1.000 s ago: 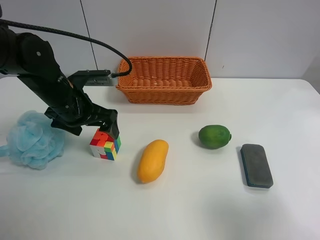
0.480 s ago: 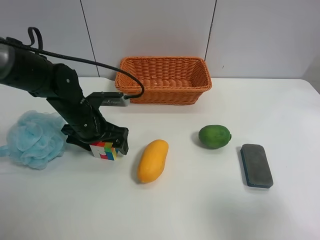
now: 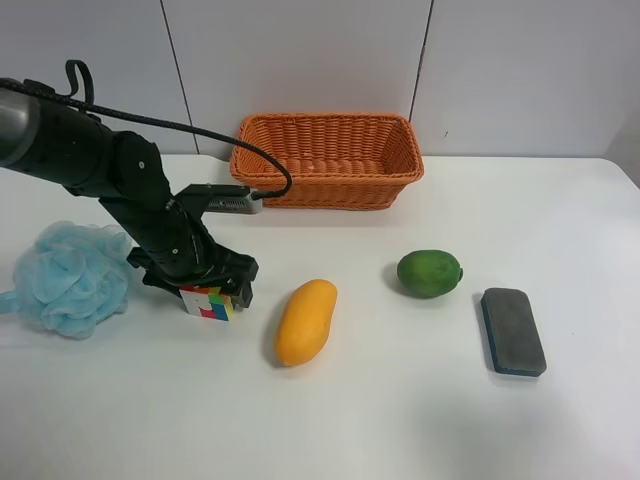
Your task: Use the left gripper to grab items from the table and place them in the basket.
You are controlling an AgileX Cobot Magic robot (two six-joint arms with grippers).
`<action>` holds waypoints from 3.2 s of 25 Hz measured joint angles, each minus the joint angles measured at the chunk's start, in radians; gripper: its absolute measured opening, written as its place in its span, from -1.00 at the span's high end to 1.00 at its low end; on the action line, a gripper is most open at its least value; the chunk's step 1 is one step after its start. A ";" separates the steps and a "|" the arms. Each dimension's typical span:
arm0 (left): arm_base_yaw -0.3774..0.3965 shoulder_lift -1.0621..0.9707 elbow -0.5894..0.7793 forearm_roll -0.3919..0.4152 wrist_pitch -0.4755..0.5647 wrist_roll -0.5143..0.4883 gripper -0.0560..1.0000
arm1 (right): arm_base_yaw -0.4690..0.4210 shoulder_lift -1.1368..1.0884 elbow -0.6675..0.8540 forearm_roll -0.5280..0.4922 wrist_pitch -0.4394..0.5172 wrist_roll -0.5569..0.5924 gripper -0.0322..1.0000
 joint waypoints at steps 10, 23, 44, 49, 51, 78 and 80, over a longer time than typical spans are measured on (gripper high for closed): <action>0.000 0.002 0.000 -0.001 0.004 0.003 -0.18 | 0.000 0.000 0.000 0.000 0.000 0.000 -0.99; 0.000 -0.141 -0.176 0.102 0.187 0.003 -0.18 | 0.000 0.000 0.000 0.000 0.000 0.000 -0.99; -0.063 0.317 -1.049 0.249 -0.011 0.185 -0.18 | 0.000 0.000 0.000 0.000 0.000 0.000 -0.99; -0.071 0.436 -1.059 0.211 -0.035 0.188 -0.18 | 0.000 0.000 0.000 0.000 0.000 0.000 -0.99; -0.071 0.464 -1.059 0.209 -0.044 0.189 -0.18 | 0.000 0.000 0.000 0.000 0.000 0.000 -0.99; -0.071 0.471 -1.061 0.198 0.025 0.199 -0.98 | 0.000 0.000 0.000 0.000 0.000 0.000 -0.99; -0.071 0.442 -1.061 0.198 0.101 0.199 -0.99 | 0.000 0.000 0.000 0.000 0.000 0.000 -0.99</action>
